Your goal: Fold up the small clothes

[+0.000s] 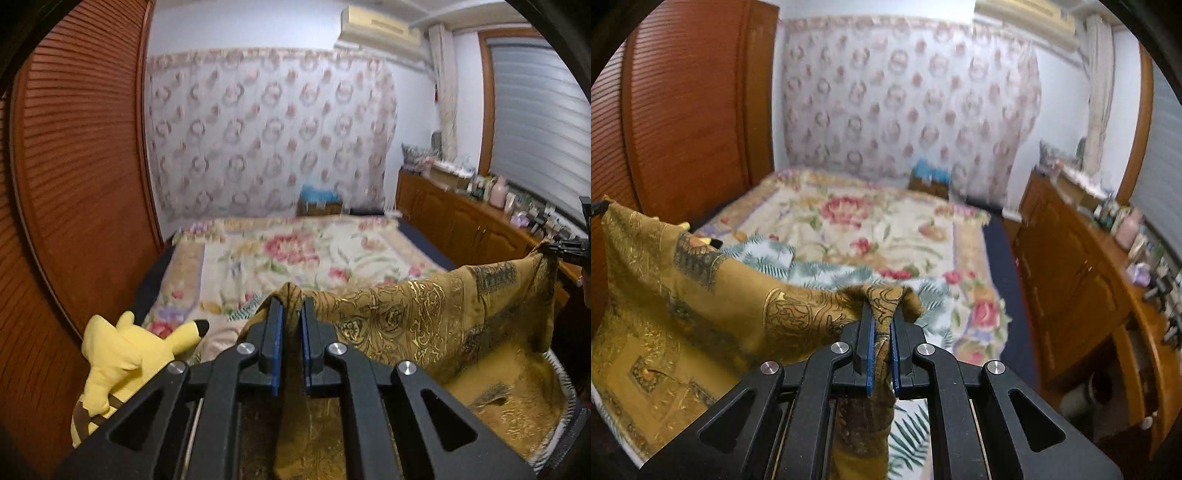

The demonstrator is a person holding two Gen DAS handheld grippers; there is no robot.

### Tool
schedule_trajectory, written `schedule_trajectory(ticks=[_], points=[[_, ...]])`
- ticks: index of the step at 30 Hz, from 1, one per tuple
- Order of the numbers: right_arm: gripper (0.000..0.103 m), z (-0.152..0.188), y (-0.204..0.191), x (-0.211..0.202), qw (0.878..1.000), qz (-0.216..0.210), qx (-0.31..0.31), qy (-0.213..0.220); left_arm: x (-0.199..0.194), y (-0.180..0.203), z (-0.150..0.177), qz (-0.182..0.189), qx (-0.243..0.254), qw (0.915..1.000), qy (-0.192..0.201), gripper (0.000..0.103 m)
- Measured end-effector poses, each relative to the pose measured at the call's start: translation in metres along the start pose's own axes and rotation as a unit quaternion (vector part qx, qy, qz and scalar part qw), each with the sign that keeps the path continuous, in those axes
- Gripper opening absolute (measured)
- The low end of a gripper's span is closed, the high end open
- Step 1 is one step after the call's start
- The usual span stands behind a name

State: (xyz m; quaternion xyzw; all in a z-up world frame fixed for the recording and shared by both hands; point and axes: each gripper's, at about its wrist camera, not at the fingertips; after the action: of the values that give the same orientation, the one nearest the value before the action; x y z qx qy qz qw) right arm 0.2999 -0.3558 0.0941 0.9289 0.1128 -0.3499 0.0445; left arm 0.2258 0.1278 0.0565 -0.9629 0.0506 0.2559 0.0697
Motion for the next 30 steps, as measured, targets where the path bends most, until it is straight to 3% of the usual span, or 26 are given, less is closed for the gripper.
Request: schedule_trajectory(ticks=[5,9,14,16,18,30], points=[[0.004,-0.003,0.009,0.051,1.0,0.0,0.011,-0.029,0.037,0.006,0.001,0.001,0.005,0.9997,-0.026,0.005],[0.004,0.003,0.013,0.067,0.999,0.001,0.025,-0.04,0.057,0.007,0.004,0.017,0.003,0.9986,-0.049,0.009],[0.023,0.012,0.011,0.079,0.998,0.001,0.032,-0.048,0.062,0.011,0.021,0.021,0.007,0.9968,-0.077,0.019],[0.039,0.02,0.01,0.079,0.998,-0.001,0.033,-0.056,0.054,0.011,0.033,0.017,0.008,0.9961,-0.086,0.02],[0.045,0.031,0.008,0.075,0.998,-0.007,0.033,-0.06,0.047,0.014,0.045,0.021,0.006,0.9956,-0.091,0.022],[0.046,0.107,0.014,0.07,0.993,-0.012,0.053,-0.105,0.016,0.04,0.114,0.04,0.006,0.99,-0.135,0.024]])
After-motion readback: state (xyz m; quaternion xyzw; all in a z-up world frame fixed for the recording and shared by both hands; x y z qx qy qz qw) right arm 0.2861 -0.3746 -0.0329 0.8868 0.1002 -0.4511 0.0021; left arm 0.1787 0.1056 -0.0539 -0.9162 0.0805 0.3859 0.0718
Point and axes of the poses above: each gripper's, at about its wrist camera, not at the fingertips, and x roughly the way its jaws point, y to its right, z to its underside, and after that the axes turned 9 degrees about x, right-handed
